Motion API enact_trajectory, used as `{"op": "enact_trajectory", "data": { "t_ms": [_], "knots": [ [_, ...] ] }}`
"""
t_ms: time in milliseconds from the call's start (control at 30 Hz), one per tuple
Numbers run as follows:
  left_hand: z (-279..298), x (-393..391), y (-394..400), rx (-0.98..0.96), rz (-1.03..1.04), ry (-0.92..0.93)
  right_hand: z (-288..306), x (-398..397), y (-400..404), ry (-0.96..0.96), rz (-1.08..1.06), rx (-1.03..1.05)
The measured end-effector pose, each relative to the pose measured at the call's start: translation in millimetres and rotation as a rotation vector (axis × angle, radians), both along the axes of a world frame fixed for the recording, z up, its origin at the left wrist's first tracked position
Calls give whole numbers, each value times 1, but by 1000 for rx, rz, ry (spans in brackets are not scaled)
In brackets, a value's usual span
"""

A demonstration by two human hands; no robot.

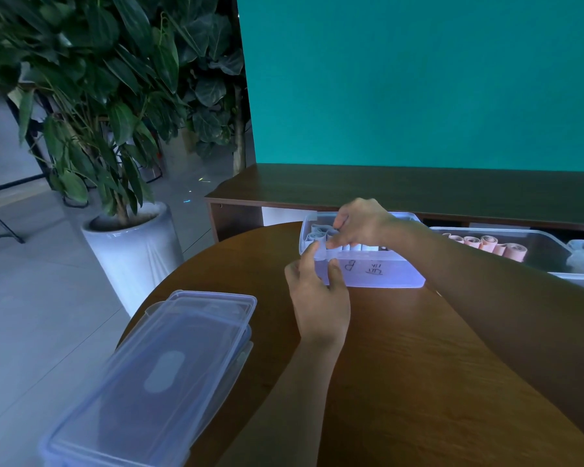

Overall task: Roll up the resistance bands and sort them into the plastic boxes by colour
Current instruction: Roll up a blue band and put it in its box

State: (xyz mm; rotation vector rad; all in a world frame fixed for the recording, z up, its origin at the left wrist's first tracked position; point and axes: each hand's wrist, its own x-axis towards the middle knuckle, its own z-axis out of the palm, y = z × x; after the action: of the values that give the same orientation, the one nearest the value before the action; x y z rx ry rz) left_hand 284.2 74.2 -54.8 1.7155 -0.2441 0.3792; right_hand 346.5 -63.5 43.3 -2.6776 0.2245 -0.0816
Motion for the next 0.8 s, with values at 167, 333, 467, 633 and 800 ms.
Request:
{"op": "enact_trajectory", "data": {
  "t_ms": [167,333,467,633,800],
  "knots": [
    [0,-2,-1,11,18,-21,6,-14,-11,-76,2,70],
    [2,-10,4,81,73,-126,16,-54,-24,-201,-14,147],
    [11,-31,4,97,62,-90,13,-112,-38,-294,-58,264],
    [12,-75,-15,97,-110,-46,-12,-213,-62,-346,-145,435],
    [13,-152,-60,182,-377,67,-40,-331,-91,-401,-299,434]
  ]
}}
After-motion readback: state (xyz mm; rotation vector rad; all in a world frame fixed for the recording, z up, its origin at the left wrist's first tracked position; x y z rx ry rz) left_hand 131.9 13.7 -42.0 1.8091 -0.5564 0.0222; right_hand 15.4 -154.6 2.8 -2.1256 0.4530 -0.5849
